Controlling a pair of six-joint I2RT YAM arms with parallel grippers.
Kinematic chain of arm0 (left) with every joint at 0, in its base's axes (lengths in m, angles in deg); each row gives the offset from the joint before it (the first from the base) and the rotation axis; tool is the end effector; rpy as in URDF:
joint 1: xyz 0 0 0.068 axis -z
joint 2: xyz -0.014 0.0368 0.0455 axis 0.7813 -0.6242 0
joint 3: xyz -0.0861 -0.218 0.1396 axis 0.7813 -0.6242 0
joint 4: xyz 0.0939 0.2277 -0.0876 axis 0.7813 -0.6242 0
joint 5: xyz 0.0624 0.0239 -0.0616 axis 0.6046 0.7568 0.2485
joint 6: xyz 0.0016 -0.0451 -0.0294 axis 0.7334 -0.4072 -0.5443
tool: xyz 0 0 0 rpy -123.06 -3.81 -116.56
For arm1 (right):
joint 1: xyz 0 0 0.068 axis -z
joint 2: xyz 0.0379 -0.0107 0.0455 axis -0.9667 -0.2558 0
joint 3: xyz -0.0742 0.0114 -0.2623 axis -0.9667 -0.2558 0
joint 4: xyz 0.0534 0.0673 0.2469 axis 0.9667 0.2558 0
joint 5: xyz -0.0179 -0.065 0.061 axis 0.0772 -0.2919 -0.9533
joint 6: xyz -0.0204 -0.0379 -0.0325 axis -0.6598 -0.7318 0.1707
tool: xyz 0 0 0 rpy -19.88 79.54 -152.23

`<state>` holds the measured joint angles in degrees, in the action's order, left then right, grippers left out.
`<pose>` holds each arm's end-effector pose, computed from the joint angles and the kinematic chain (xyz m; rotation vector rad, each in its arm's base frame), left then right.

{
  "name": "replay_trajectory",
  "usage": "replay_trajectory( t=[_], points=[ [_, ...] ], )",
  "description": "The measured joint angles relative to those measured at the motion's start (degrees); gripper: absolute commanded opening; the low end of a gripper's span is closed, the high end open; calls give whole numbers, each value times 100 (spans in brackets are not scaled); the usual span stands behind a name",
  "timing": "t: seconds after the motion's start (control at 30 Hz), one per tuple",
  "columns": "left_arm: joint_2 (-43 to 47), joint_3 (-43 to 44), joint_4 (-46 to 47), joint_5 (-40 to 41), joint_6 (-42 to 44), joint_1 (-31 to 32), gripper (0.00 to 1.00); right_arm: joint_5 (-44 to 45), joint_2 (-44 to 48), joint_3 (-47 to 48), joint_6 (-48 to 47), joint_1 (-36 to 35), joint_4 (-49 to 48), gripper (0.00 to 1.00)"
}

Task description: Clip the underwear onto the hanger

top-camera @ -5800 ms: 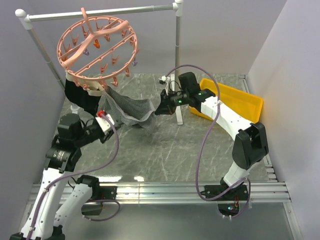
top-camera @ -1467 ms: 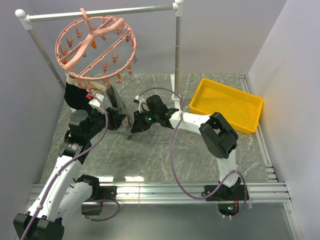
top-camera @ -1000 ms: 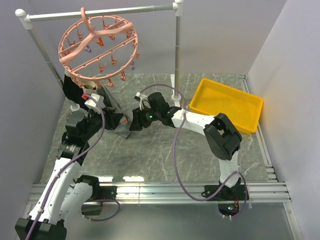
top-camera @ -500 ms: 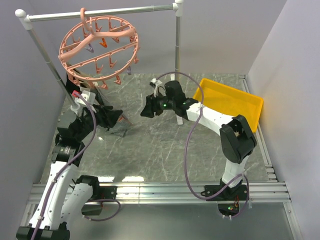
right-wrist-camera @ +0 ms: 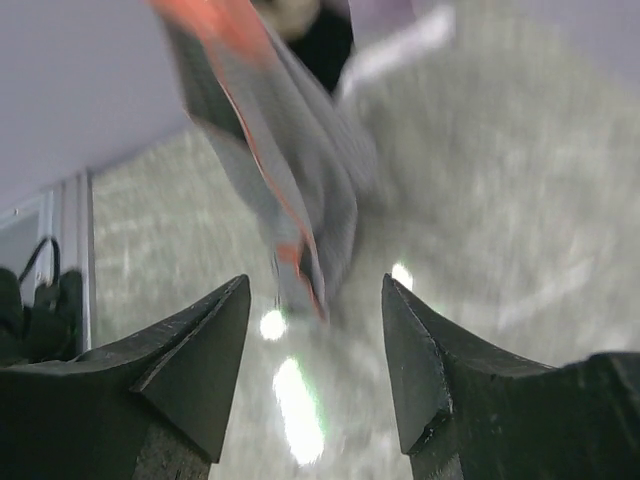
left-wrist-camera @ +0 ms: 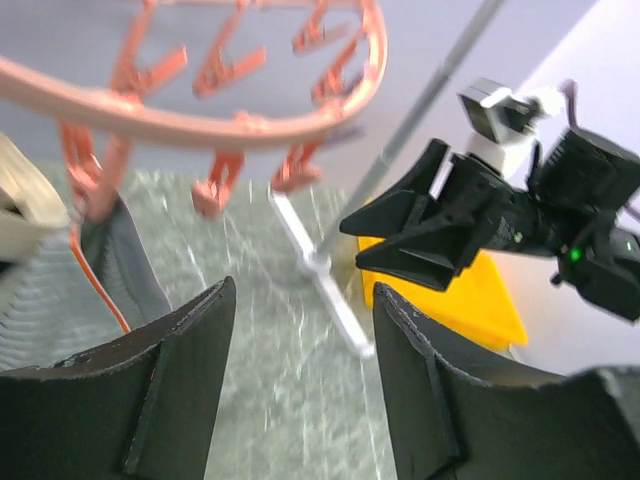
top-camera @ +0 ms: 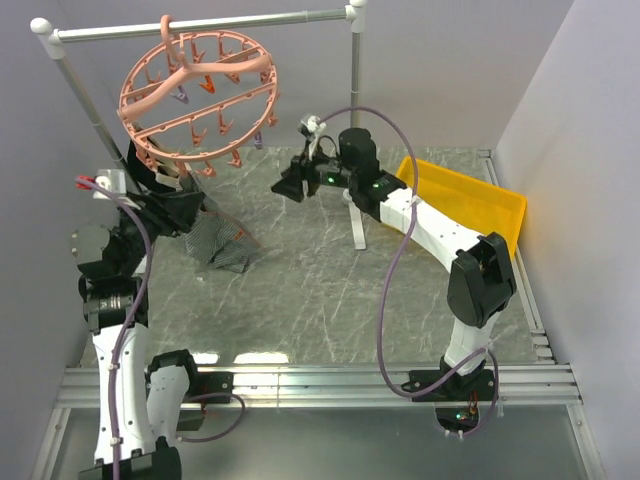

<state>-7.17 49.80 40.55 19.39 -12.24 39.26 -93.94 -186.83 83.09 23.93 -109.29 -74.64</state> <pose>0.1512 0.0109 0.3892 -0.0655 1.5099 -0.7638 0.3461 0.2611 0.3414 -0.9314 1.6092 1.0820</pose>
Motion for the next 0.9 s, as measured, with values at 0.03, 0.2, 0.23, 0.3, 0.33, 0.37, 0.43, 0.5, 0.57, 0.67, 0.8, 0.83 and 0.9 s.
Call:
replay_trajectory(
  t=[0.03, 0.2, 0.23, 0.3, 0.33, 0.37, 0.43, 0.5, 0.57, 0.67, 0.8, 0.83, 0.9],
  points=[
    [11, 46, 39, -11, -68, -109, 62, 22, -7, 160, -70, -72, -81, 63],
    [223, 293, 197, -127, -254, -459, 61, 417, -87, 741, -367, -459, -503, 63],
    [273, 299, 232, -142, -254, -481, 61, 505, -133, 813, -413, -520, -579, 63],
    [391, 299, 247, -181, -245, -494, 60, 651, -267, 929, -498, -654, -691, 63],
    [417, 299, 247, -195, -243, -494, 60, 721, -330, 966, -542, -713, -717, 63],
    [433, 299, 247, -192, -243, -496, 60, 758, -387, 986, -570, -750, -728, 64],
    [435, 299, 247, -192, -245, -520, 60, 852, -498, 990, -640, -826, -750, 64],
    [428, 299, 247, -190, -247, -557, 60, 931, -590, 990, -693, -870, -758, 64],
    [409, 299, 247, -192, -247, -570, 58, 988, -651, 990, -710, -890, -756, 64],
    [389, 256, 310, -278, -221, -579, 57, 1086, -667, 990, -708, -890, -758, 64],
    [413, -164, 599, -549, -37, -579, 57, 1158, -664, 990, -710, -890, -815, 65],
    [407, -321, 621, -608, 61, -579, 57, 1180, -664, 990, -710, -890, -815, 66],
    [385, -514, 632, -699, 225, -579, 58, 1196, -662, 990, -710, -890, -817, 68]
  ],
)
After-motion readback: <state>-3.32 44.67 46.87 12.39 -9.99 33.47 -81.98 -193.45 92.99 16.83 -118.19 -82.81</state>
